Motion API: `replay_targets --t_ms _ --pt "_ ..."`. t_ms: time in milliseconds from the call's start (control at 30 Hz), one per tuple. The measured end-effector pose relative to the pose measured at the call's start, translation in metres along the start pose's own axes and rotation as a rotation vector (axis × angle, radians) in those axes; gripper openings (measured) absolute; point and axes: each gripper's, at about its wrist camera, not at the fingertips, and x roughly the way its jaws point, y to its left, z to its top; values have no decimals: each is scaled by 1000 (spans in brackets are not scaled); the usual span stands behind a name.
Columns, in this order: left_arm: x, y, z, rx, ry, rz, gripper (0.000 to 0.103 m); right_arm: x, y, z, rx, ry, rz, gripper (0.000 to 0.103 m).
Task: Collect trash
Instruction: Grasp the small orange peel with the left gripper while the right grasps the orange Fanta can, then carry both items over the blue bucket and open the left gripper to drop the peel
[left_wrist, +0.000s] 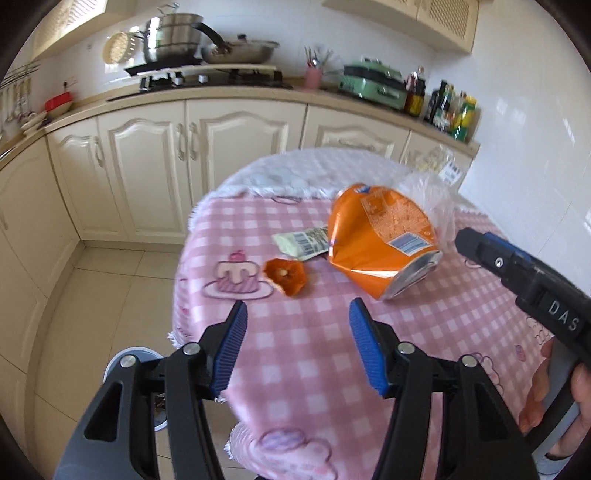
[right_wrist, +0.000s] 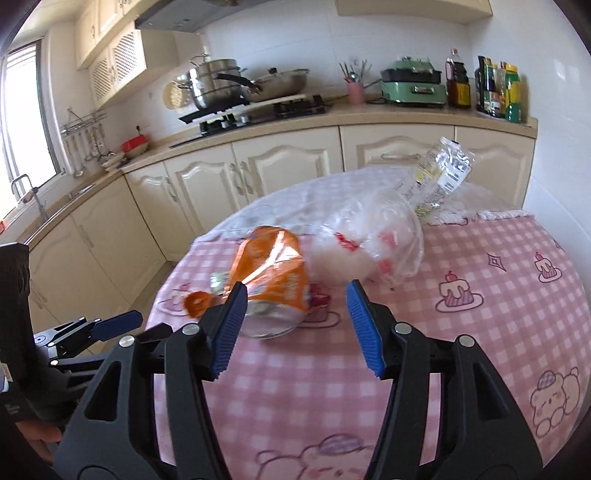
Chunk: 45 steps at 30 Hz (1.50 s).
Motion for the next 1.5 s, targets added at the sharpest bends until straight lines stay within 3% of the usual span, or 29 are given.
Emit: replay_targets --t_ms 100,167,300,333,400,800,833,867,1200,1500 --pt "24 -8 8 30 39 36 56 12 -5 2 23 22 22 58" --pt "34 -9 12 32 63 41 43 18 -7 5 28 33 24 58" --pt "52 -7 20 38 94 62 35 28 -9 8 46 49 36 58" --pt "54 -7 22 45 94 75 20 30 -9 9 51 54 40 58" --pt "55 -4 25 39 91 64 13 34 -10 10 66 71 67 58" --pt "13 3 17 24 -3 -33 12 67 2 20 77 197 156 56" --pt "10 3 16 27 -7 -36 12 67 5 19 52 192 140 42" --pt "7 2 15 27 -13 -38 12 64 7 20 37 182 133 37" --pt "-25 10 8 4 -73 -75 12 32 42 14 -111 79 41 25" --pt "-48 19 2 -18 -114 -97 12 21 70 12 -208 49 4 19"
